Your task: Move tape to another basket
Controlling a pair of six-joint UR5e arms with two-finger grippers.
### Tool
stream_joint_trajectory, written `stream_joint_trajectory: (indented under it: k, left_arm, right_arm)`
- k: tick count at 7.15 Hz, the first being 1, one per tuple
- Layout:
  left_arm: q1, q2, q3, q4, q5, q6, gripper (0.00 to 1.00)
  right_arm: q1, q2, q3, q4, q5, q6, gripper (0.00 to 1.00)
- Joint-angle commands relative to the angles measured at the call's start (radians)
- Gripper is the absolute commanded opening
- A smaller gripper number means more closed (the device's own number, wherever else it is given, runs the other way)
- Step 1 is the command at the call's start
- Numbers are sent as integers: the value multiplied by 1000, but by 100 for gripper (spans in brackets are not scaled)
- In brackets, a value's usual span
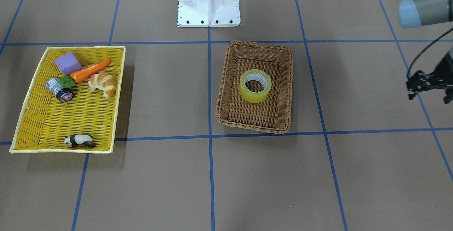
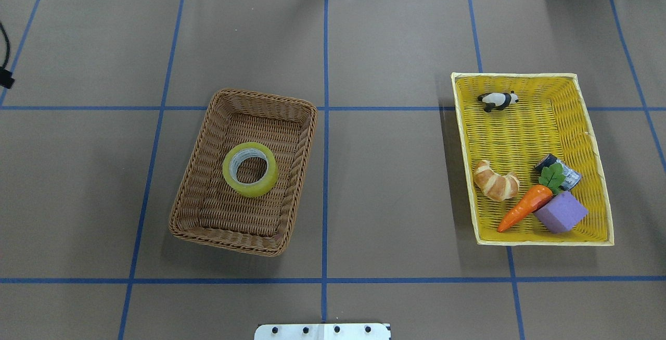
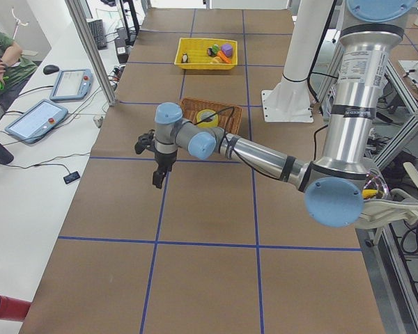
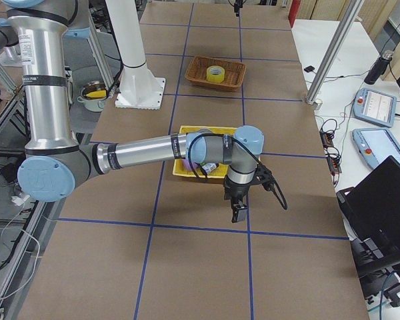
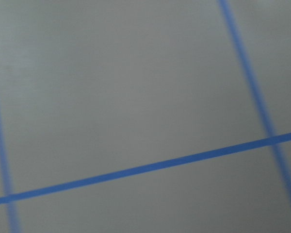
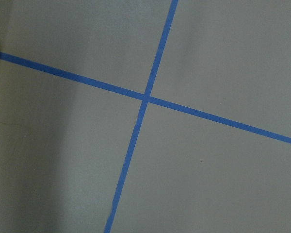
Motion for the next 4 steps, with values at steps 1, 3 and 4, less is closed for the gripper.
stream_joint_trajectory:
  k: [1, 3, 4]
  left_arm:
    - [-153, 16, 138, -5, -49, 256, 98]
    - [-185, 76, 171, -12, -61, 256, 98]
    - [-184, 78, 195, -15, -58, 248, 98]
  right_arm:
    - [3, -24, -9, 4, 8, 0, 100]
    - [40, -54, -8, 4, 104, 0, 100]
    - [46, -56, -11, 4, 130, 0, 100]
